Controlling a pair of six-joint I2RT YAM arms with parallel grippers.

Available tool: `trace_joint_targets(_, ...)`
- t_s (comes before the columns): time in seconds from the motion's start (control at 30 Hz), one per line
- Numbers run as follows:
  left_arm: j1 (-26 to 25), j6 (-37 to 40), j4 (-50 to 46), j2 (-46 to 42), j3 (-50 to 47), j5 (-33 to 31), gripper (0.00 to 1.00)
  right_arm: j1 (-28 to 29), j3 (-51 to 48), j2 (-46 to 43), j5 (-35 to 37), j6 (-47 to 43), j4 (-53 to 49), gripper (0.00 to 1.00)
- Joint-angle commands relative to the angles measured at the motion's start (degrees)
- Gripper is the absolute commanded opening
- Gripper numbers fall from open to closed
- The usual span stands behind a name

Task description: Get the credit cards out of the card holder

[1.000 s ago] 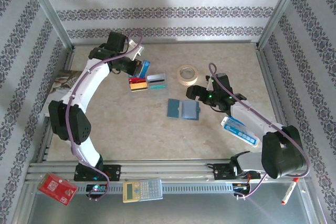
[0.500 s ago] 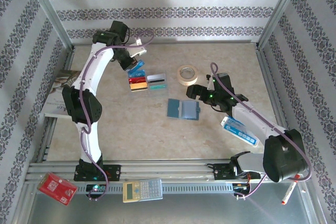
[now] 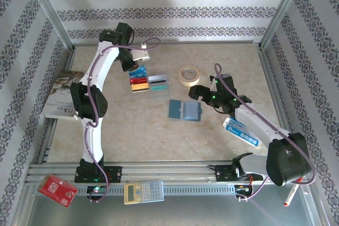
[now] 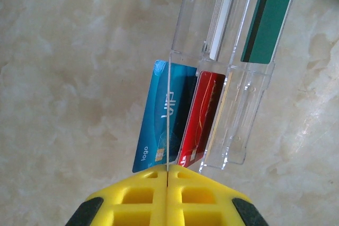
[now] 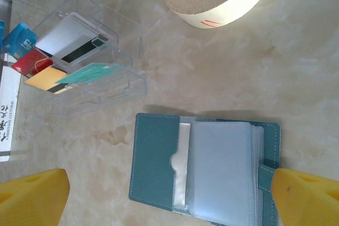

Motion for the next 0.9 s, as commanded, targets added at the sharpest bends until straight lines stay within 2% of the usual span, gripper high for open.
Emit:
trace_joint_targets(0.0,0.6,2.9,-3.2,1.7,2.4,-1.1,0.00,-0.1,1.7,0.4,1.2,1.2,-1.4,0.98)
trace_joint_targets(0.43,0.6,6.1,-4.9,4.8,3.4,-3.6,0.00,1.8,1.8,-0.2,2.9,2.4,-1.8,0.98)
trace_joint_targets(0.6,0.4,6.6,-4.6,5.1,3.4,-3.4,0.05,2.6,2.1,0.3,3.0,2.5,-1.9,0.98)
trace_joint_targets(0.87,-0.8,8.6,-3.4,6.0,3.6,-3.8,0.06,3.0,2.1,0.2,3.2,2.7,-2.1,0.98)
